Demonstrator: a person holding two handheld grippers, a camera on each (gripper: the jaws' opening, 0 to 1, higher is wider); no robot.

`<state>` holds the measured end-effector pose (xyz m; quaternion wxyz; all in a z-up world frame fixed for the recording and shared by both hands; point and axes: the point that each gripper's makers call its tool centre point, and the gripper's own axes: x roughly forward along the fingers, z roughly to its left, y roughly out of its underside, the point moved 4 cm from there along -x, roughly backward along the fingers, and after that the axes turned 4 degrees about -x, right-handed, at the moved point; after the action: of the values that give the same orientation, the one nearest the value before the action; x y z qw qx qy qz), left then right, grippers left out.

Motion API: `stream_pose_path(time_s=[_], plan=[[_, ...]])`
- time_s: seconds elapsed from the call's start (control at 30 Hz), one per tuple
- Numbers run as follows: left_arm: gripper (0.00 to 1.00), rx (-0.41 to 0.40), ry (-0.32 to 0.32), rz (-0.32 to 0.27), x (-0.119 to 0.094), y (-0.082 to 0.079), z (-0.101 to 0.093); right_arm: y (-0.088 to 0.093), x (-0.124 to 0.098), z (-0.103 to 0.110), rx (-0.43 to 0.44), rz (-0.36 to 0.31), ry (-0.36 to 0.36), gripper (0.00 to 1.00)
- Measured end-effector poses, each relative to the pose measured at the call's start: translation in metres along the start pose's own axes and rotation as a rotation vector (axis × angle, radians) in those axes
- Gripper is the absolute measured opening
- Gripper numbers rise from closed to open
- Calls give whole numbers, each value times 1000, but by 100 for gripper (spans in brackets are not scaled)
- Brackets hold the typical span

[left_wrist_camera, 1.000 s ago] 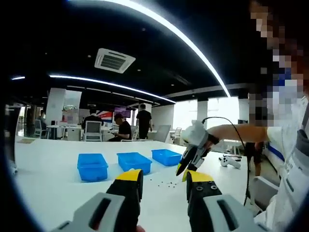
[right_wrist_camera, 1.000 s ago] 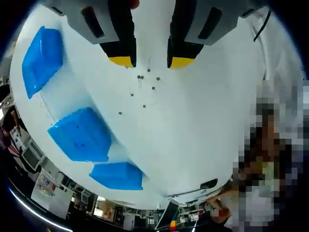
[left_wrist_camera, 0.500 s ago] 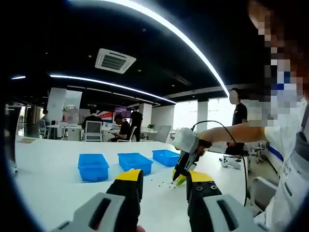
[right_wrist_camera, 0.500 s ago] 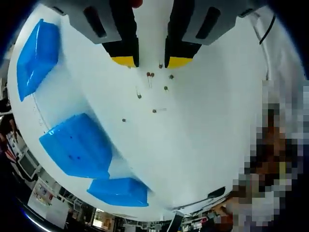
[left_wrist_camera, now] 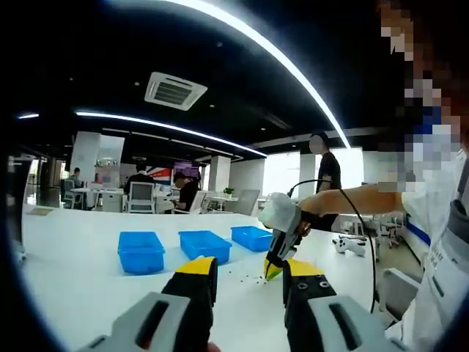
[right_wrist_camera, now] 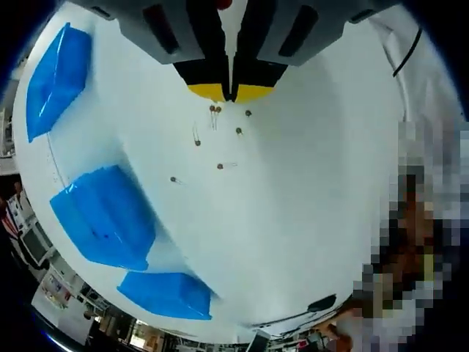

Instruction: Pick up the resistors one by one and place each resistor into its matching bin, sorting the parts by color and model until every resistor is separated into the correct bin for its type

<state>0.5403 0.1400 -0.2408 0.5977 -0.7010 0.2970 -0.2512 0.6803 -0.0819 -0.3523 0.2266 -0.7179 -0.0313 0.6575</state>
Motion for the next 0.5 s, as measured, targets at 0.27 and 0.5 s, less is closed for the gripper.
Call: stream_pose_path(time_s=[0.27, 0.5], plan=[[37, 1, 2, -7, -1, -3, 0, -8, -22, 0, 47, -144, 47, 4], [37, 1, 2, -11, -1, -4, -1, -6, -68, -1, 163, -355, 102, 4]])
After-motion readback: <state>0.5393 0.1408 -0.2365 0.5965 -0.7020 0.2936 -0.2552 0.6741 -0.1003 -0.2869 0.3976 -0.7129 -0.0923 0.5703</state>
